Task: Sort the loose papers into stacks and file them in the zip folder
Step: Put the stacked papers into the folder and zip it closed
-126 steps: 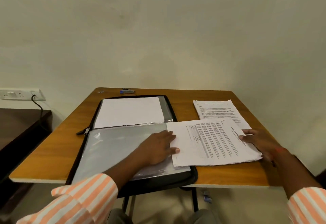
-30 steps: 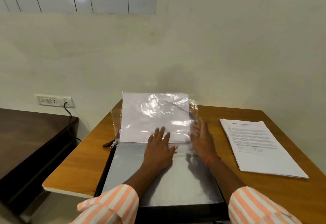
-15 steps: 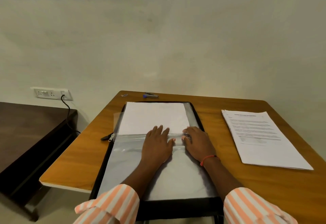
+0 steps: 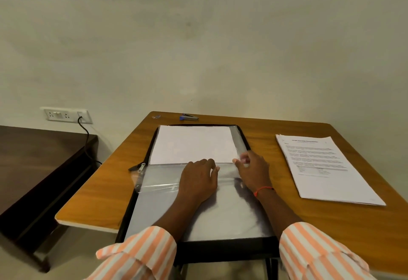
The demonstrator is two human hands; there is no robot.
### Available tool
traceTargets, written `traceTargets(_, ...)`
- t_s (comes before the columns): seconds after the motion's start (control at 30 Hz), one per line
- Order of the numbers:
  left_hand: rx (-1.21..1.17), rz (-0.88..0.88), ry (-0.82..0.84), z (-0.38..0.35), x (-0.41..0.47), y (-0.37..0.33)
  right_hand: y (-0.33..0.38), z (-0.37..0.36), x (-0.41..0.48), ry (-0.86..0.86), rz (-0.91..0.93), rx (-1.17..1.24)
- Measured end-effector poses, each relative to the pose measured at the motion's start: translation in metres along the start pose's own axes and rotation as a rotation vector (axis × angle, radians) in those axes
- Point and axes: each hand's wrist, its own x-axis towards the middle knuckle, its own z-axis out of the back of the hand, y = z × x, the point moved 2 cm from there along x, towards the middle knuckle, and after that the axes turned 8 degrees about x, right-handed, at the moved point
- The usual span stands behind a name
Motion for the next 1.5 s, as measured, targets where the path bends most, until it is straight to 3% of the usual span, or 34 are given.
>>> traceTargets(0.13, -0.05, 0.013, -0.198, 0.009, -0.006, 0.0, 0.01, 0.022, -0.01, 0.032, -0.082, 0.428)
traceTargets(0.37, -0.07, 0.033, -0.243, 0.026, -0.005, -0.006, 0.011, 0.063, -0.034, 0.189, -0.023, 0.545)
traceTargets(0.5, -0.121, 0.038, 0.038, 0.041, 0.001, -0.015, 0.002, 0.087, -0.055, 0.297, -0.024, 0.525)
traceTargets(0.63, 0.032, -0.064, 0.243, 0.058, 0.003, -0.036, -0.012, 0.096, -0.072, 0.274, -0.039, 0.504)
traceTargets(0.73, 0.029, -0.207, 0.633, 0.067, 0.012, -0.041, -0.013, 0.098, -0.074, 0.235, -0.056, 0.471)
traceTargets(0.8, -0.018, -0.303, 0.809, 0.071, 0.01, -0.047, -0.011, 0.097, -0.076, 0.222, -0.066, 0.437)
traceTargets(0.93, -0.13, -0.339, 0.919, 0.071, -0.005, -0.057, -0.012, 0.091, -0.08, 0.199, -0.028, 0.341)
traceTargets(1.0, -0.141, -0.291, 0.877, 0.071, -0.013, -0.058, -0.012, 0.089, -0.081, 0.189, -0.014, 0.318)
traceTargets(1.17, -0.202, -0.138, 0.561, 0.074, -0.023, -0.062, -0.007, 0.092, -0.082, 0.177, -0.062, 0.384)
traceTargets(1.33, -0.417, -0.07, 0.739, 0.062, -0.028, -0.063, -0.007, 0.096, -0.083, 0.192, -0.125, 0.527)
traceTargets(1.43, -0.568, 0.022, 0.639, 0.056, -0.02, -0.066, -0.006, 0.094, -0.085, 0.232, -0.136, 0.534)
traceTargets(1.5, -0.537, 0.029, 0.521, 0.048, -0.012, -0.073, -0.005, 0.093, -0.085, 0.229, -0.129, 0.522)
